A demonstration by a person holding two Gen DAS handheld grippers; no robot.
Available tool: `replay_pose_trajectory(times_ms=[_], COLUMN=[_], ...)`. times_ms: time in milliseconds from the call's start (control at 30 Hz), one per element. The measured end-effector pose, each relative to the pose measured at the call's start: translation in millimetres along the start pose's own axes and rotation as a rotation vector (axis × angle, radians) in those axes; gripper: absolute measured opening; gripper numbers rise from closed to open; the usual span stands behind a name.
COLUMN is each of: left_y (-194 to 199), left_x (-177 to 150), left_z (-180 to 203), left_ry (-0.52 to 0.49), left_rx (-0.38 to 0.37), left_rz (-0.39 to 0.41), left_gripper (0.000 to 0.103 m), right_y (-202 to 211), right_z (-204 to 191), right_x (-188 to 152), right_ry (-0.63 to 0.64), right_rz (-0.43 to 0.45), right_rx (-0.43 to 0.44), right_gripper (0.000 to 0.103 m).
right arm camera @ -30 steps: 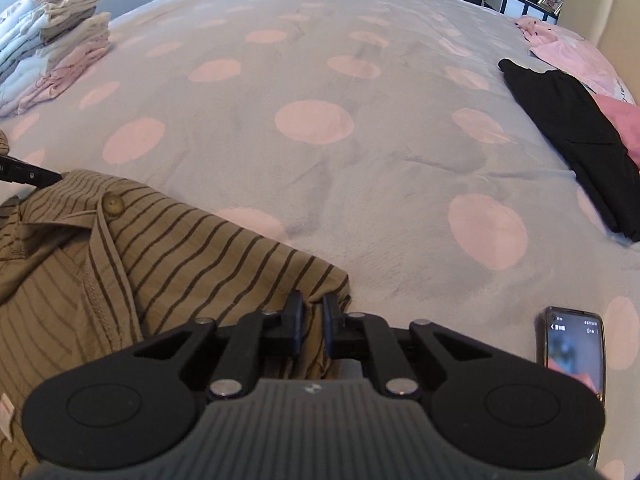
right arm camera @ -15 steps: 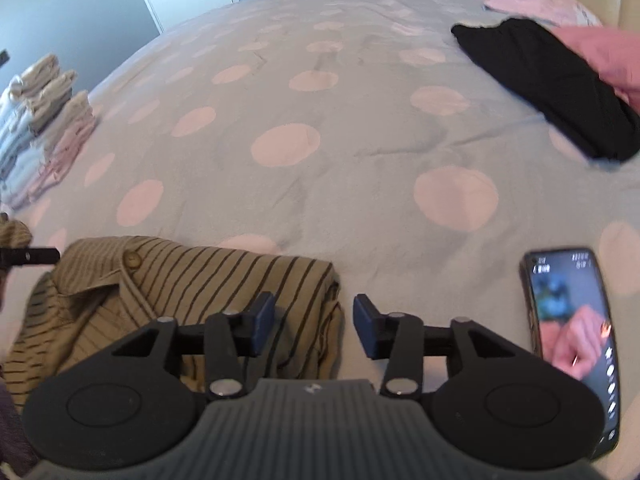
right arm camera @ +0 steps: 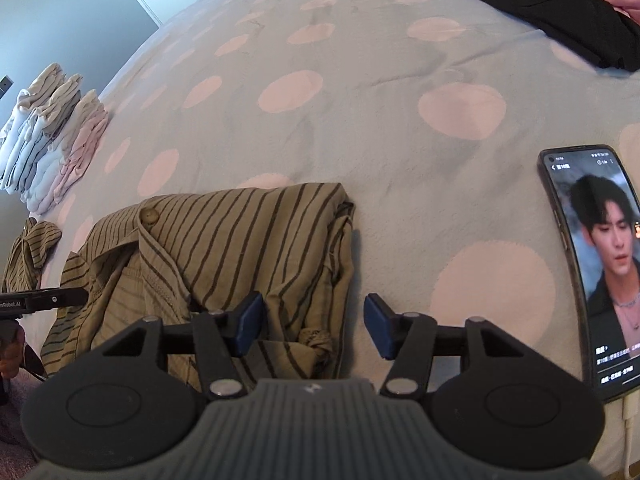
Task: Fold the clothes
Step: 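Lift the folded shirt with both tools and carry it beside the clothes stack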
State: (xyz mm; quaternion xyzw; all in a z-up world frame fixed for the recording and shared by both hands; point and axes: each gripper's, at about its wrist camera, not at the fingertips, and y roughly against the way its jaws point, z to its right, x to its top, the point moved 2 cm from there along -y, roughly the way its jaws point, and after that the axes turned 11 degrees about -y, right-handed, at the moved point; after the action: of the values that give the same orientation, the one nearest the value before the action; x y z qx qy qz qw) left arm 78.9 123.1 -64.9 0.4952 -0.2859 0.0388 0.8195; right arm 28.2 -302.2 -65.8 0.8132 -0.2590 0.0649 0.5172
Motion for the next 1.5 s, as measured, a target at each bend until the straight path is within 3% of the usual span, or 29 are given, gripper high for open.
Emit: replay_pose_trajectory(times_ms=[133,300,367,600,733,1033,1233,1500], left_y=[-6.3,-15.9,-18.4,-15.0,-5.6,40.6,91.1,174.3], left_x=[1.0,0.8,0.6,-1.6,-0.6,9.8,23.9,36.6], left_z=[-0.7,10.4,14.8,21.8,25.3,25.2,8.2,-38.6], left_ry=[0.018,-0.03,-0.045,-0.066,-0.078,-0.072,-0.042,-0.02], left_rx=[-0.006,0.011,0.011,-0.015,-0.02,-0.01,0.045,0.15], left_rz=[-0.004,-0.005,-0.002,0.033,0.056,0.146,0.221,0.251], left_gripper=[0.059,0.059,0.053,0.016,0.011,0.009,0.009,0.009], right_y=[-6.8,-15.3,-18.1,-14.4,-1.4,30.8,36.6,26.7], right_z=[-2.9,-7.1,-9.1,-12.7,-12.2,-42.5,-91.1,-187.3], right_x=[-1.3,-3.1,-4.2,-4.4,-0.4,8.2,12.4,17.9], right_ry=[-0.003,-0.007,-0.009,-0.019,-0.029,-0.023,-0.013,-0.014], right_rz=[-0.011,-0.028,-0.038,-0.039,-0.021,0.035,0.04,0.004], right_rx=[0.015,0.036,0.052,0.088,0.12,0.217,0.306,0.455], right_gripper=[0.06,0.045,0.037,0.016,0.014,0.013,0.013,0.013])
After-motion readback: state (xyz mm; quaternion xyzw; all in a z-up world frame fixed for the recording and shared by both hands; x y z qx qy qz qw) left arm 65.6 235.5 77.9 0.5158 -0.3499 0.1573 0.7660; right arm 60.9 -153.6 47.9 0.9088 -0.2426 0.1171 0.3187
